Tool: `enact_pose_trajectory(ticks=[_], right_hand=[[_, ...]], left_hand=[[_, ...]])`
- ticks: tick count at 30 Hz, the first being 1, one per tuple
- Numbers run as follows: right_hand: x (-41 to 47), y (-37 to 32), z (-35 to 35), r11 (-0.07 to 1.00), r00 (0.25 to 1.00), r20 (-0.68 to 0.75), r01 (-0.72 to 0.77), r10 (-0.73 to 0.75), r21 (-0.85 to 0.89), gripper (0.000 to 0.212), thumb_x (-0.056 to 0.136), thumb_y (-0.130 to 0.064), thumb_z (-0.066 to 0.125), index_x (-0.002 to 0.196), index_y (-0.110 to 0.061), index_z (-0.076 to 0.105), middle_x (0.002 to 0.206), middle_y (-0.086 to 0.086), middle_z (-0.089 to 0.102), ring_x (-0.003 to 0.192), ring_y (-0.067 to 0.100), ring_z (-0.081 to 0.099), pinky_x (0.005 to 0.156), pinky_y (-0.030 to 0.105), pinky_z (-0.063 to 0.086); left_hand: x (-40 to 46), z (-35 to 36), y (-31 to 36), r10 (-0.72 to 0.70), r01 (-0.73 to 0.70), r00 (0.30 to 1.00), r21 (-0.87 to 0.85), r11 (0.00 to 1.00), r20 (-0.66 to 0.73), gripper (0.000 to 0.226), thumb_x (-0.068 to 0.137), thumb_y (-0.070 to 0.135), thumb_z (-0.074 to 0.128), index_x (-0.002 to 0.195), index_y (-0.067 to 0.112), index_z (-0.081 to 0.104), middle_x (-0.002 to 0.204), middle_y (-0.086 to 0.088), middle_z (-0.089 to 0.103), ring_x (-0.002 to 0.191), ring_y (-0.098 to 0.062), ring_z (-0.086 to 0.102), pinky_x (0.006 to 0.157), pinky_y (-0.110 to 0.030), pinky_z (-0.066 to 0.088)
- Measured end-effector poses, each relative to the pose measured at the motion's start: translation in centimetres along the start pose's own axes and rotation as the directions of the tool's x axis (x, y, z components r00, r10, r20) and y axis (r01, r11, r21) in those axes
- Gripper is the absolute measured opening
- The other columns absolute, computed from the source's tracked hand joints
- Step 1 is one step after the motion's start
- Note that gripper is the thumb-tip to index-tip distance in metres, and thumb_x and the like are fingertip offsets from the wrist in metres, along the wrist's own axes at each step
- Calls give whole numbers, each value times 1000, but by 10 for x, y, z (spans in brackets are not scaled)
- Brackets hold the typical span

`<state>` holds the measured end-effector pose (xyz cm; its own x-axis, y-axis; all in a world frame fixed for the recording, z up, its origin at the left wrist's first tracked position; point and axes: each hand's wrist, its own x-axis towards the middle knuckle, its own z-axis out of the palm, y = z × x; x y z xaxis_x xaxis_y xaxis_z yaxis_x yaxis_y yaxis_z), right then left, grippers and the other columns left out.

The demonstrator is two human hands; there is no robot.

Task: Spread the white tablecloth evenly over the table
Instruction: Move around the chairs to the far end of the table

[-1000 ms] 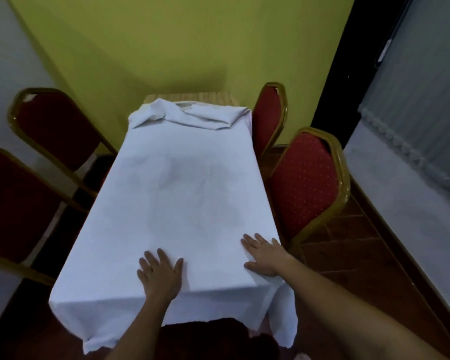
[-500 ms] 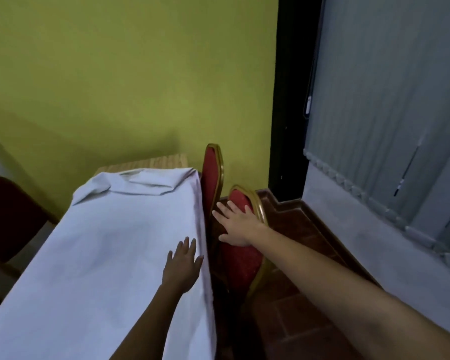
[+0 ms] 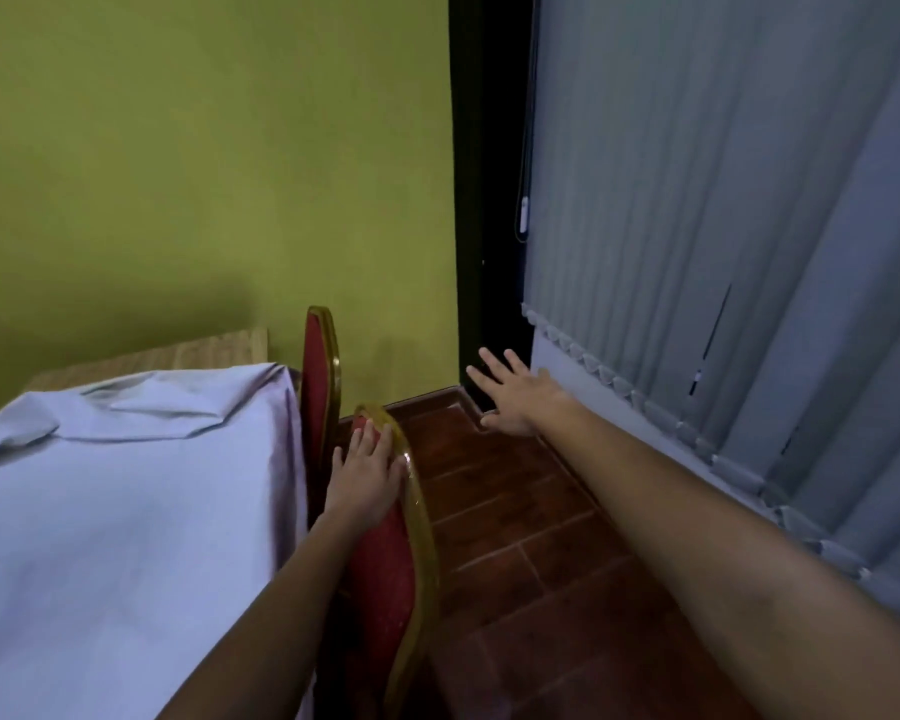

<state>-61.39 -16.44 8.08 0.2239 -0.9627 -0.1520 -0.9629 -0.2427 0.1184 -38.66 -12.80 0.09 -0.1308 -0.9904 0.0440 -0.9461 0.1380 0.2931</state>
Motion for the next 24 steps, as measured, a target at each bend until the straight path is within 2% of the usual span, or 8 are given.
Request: enact_pose_trajectory(ticks=[6, 11, 16, 20, 24], right_hand=[[68, 52, -4, 999, 998, 59, 15, -13, -39, 77, 97, -43, 43, 152, -31, -9, 160, -4, -23, 149, 28, -13, 116, 60, 15], [117, 81, 4, 1000, 998, 63, 15, -15, -10, 78, 97, -43, 44, 152, -31, -9, 161, -3, -18, 149, 27, -10, 115, 57, 17], [158, 111, 43, 1000, 989, 146, 9, -12, 19, 80, 96, -42, 46, 152, -33, -11, 161, -1, -18, 149, 28, -9, 116, 58, 12], [192, 125, 63, 999, 976, 214, 41, -44, 19, 80, 96, -41, 47, 151, -34, -12, 161, -1, -18, 149, 28, -11, 117, 58, 10], [251, 139, 71, 992, 963, 242, 122, -122, 15, 83, 96, -41, 48, 151, -34, -14, 161, -3, -19, 149, 28, -10, 117, 59, 11]], left_hand=[[115, 7, 36, 98, -99, 995, 93, 991, 14, 59, 101, 41, 25, 153, 16, 11, 162, -8, 1, 150, -25, 0, 120, -48, 5], [197, 16, 57, 113, -117, 993, 119, 986, 39, 60, 101, 42, 25, 153, 17, 9, 162, -9, 3, 150, -26, 1, 120, -49, 4], [240, 50, 74, 148, -175, 977, 176, 969, 153, 61, 100, 42, 23, 153, 18, 2, 162, -6, -2, 150, -25, -3, 121, -48, 1], [258, 75, 73, 145, -190, 969, 229, 955, 200, 61, 100, 40, 25, 153, 18, 6, 162, -6, 2, 150, -24, -1, 120, -48, 1], [293, 89, 71, 44, -98, 978, 268, 958, 203, 61, 100, 41, 25, 153, 18, 6, 162, -7, 3, 150, -24, 0, 120, -48, 0]])
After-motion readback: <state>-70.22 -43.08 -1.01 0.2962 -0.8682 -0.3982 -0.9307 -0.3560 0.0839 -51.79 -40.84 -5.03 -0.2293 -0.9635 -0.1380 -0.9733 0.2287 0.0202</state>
